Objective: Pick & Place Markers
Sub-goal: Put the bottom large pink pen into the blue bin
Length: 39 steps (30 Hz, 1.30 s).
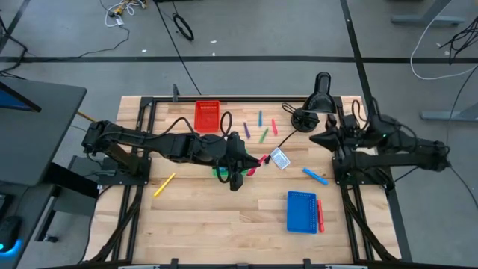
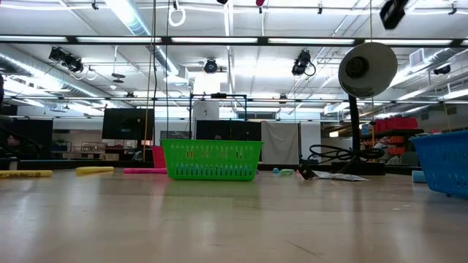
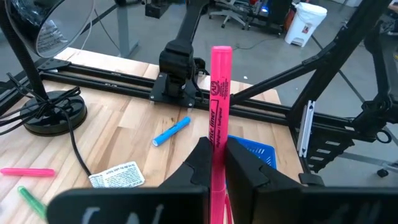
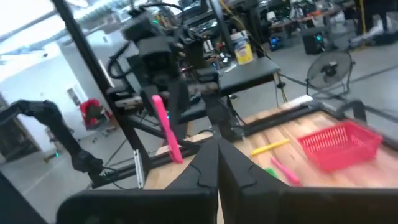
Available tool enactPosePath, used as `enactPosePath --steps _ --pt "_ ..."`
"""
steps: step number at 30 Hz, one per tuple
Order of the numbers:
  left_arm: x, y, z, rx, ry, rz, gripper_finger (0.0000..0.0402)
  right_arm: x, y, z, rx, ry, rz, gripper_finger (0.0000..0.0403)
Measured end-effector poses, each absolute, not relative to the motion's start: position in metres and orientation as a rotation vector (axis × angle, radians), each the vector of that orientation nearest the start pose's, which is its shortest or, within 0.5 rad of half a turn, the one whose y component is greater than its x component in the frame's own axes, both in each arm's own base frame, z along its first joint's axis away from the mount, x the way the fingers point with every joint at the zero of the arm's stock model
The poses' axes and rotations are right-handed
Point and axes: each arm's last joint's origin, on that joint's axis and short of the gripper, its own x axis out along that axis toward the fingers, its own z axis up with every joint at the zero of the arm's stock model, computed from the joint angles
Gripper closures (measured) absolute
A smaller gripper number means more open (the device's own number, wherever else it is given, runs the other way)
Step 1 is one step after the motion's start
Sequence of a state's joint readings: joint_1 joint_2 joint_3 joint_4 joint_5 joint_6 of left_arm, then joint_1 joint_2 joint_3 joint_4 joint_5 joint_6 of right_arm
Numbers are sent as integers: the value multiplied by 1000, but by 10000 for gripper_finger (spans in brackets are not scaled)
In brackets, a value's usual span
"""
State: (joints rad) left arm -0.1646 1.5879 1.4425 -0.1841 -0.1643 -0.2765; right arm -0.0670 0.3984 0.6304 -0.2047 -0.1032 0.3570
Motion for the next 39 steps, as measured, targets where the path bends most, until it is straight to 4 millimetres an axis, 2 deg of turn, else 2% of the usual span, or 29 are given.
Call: enactPosePath --steps 5,11,19,22,25,29,32,39 --pt "363 -55 360 -217 321 56 378 114 2 356 279 -18 74 403" --pt "363 -55 360 -214 319 63 378 146 14 388 154 -23 125 403" --pt "366 -55 371 -165 202 66 378 187 27 417 100 -131 260 403" --pt "367 -55 379 -151 124 56 378 194 28 425 -43 -188 261 403" --pt "367 -55 384 -157 66 50 378 199 29 435 -93 -236 253 403" --pt "364 -55 394 -143 0 37 378 205 26 450 -67 -295 131 403" --pt "360 -54 402 -142 -46 40 378 207 22 459 62 -288 4 403" --pt "349 -52 424 -119 -109 47 378 209 22 472 79 -297 15 403"
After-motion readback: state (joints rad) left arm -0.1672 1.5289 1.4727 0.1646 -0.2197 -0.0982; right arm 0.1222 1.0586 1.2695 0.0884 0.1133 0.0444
